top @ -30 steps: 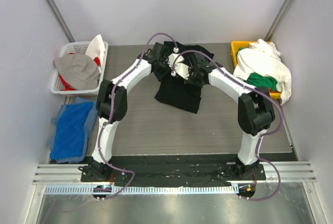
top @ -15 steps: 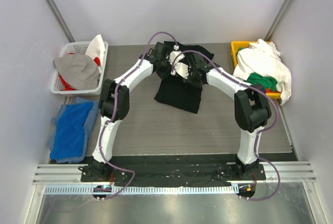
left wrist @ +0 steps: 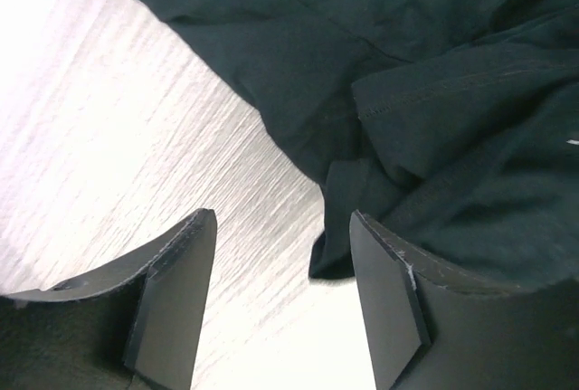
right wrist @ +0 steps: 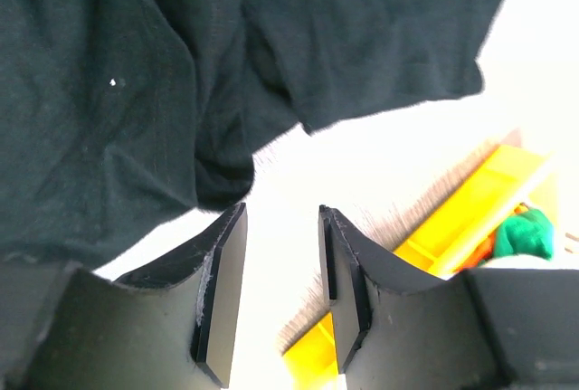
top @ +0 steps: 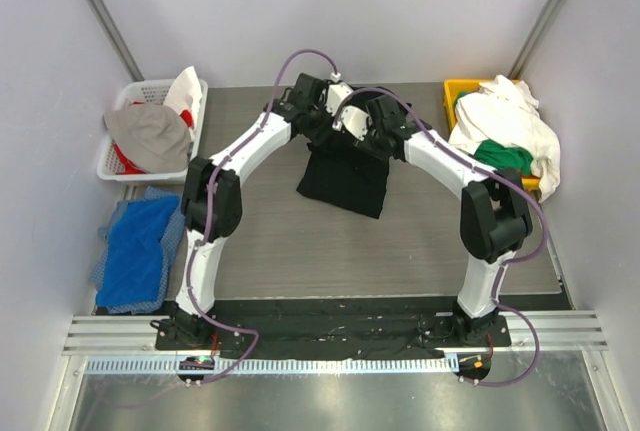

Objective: Fold and stack the t-shirts
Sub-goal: Fold the folded rectangular tshirt in 1/3 of the way

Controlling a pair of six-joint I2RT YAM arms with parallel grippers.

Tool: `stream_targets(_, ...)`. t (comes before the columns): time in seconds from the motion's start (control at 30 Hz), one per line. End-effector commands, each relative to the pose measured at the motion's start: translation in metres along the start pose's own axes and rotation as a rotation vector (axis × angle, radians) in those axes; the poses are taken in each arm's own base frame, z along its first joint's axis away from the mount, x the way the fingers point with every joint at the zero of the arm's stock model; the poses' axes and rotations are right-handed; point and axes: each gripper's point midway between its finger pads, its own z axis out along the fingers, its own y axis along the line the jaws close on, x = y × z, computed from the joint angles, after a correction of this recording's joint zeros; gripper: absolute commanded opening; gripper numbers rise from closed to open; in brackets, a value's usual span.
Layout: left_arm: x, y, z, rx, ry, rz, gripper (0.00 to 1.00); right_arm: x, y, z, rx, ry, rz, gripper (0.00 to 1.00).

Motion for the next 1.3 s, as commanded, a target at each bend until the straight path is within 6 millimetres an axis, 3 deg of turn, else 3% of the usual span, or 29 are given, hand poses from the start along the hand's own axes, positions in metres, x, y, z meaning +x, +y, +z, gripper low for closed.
stream_targets(0.0, -0.040, 0.007, -0.056, -0.016, -0.119, -0.017, 0.67, -0.019, -0.026, -0.050, 0.088, -0.114, 0.091, 0.45)
stream_targets(0.2, -0.010, -0.022, -0.074, 0.083, -0.087, -0.016, 0.69, -0.010, 0.004, -0.057, 0.014, -0.115, 0.101, 0.45)
stream_targets(0.33, 0.015, -0.046, -0.066, 0.164, -0.044, -0.012, 0.69, -0.007, 0.015, -0.053, -0.011, -0.116, 0.118, 0.45)
stream_targets(0.47, 0.023, -0.057, -0.048, 0.193, -0.027, -0.007, 0.69, -0.006, 0.019, -0.046, -0.017, -0.108, 0.116, 0.45)
stream_targets(0.9, 0.012, -0.046, 0.019, 0.147, -0.031, 0.027, 0.69, 0.001, 0.035, -0.032, -0.046, -0.088, 0.116, 0.44)
stream_targets(1.07, 0.004, -0.038, 0.030, 0.108, -0.054, 0.016, 0.69, 0.008, 0.039, -0.032, -0.050, -0.074, 0.114, 0.44)
stream_targets(1.27, -0.001, -0.026, 0.026, 0.057, -0.074, 0.010, 0.69, 0.011, 0.045, -0.027, -0.061, -0.061, 0.111, 0.44)
